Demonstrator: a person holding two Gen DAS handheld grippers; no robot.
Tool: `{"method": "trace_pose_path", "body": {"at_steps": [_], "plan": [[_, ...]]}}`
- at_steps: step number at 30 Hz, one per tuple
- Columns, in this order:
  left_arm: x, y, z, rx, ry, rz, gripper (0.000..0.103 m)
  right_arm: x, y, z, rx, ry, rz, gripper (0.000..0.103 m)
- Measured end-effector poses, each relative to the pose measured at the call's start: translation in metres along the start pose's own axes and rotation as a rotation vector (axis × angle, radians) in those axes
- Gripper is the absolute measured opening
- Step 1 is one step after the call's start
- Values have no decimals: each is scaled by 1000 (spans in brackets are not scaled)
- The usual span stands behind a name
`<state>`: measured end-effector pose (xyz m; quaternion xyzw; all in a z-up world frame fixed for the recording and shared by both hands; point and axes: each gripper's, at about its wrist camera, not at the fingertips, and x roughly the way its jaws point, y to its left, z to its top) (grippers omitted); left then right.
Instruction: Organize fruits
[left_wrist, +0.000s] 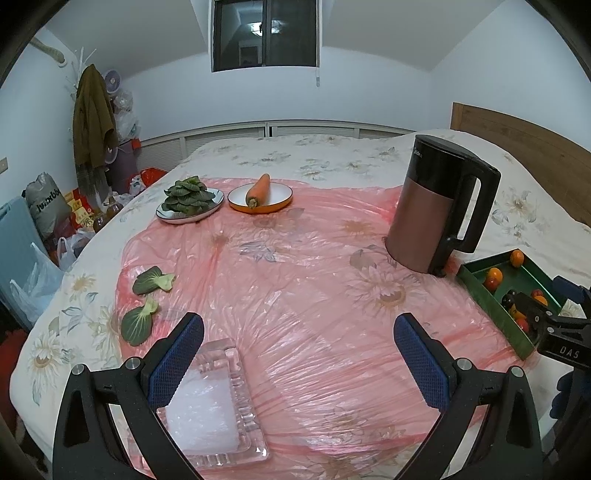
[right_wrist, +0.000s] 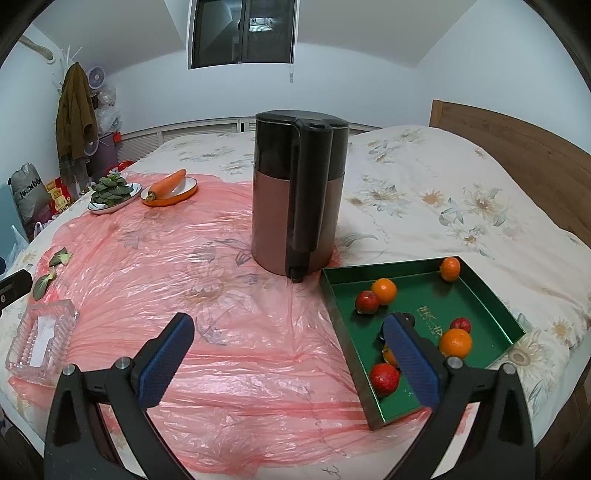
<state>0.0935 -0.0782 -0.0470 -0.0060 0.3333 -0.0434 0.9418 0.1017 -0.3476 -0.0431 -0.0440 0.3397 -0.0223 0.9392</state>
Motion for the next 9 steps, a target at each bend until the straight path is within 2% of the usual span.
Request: {"method": "trace_pose_path", "body": {"at_steps": [9], "plan": [[0,0,0,7,4,1,101,1,1,4,-2,-8,0,103]]}}
